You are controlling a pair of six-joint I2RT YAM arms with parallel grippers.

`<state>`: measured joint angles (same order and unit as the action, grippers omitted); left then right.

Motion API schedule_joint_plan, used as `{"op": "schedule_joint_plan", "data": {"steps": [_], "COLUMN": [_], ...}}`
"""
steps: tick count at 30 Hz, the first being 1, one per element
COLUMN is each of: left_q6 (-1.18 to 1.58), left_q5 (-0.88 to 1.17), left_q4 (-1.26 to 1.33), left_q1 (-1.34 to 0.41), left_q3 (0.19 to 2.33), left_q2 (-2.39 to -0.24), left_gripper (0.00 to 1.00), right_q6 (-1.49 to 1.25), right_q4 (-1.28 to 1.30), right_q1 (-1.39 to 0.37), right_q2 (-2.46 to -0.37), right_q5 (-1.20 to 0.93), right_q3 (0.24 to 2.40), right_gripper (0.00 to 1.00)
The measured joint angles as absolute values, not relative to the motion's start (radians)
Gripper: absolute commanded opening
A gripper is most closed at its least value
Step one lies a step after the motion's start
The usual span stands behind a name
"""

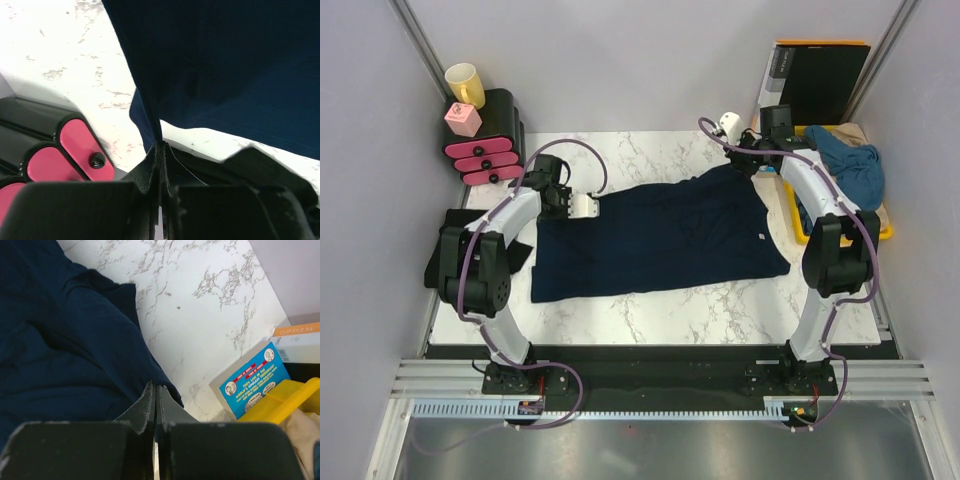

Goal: Fold and stack the t-shirts
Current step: Fold the other side of the tshirt into a rectangle

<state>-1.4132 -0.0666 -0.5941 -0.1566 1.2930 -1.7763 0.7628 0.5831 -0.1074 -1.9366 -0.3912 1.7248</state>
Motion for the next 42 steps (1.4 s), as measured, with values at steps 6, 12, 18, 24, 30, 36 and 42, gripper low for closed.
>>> {"op": "schedule_joint_plan", "data": {"steps": [6,12,18,24,30,36,42], "left_q6": [-1.428,-1.446,-1.458,-1.468,-1.469,-1.483,-1.497], "left_q5": [-0.065,-0.05,-0.046,-0.043,-0.041,-0.017,0.001], "left_q4": [-0.631,-0.667,-0.716,-0.761,-0.794,-0.854,-0.923], "left_q1": [-0.159,-0.157,-0.15,-0.148,-0.148,-0.148,-0.148], "left_q3": [1.256,1.242,1.233,1.22,1.22,1.22,1.22], "left_q2": [-1.741,-1.706,-1.673,-1.663,-1.664,-1.663,-1.664], "left_gripper": [0.02,0.02,0.02,0.02,0.02,0.02,0.02], "right_q6": [0.856,0.956,1.031,1.07,1.108,1.153,1.191], "right_q4": [0.651,0.715,0.746,0.749,0.77,0.832,0.881], "right_q1": [-0.107,-0.107,-0.107,-0.091,-0.08,-0.081,-0.081], "right_q2": [-1.892,-1.848,-1.789,-1.768,-1.766,-1.766,-1.766], "right_q5": [-0.382,-0.346,-0.309,-0.286,-0.272,-0.271,-0.258], "right_q3": [1.649,1.502,1.407,1.402,1.402,1.402,1.393], "right_gripper": [0.0,0.0,0.0,0.0,0.0,0.0,0.0]}}
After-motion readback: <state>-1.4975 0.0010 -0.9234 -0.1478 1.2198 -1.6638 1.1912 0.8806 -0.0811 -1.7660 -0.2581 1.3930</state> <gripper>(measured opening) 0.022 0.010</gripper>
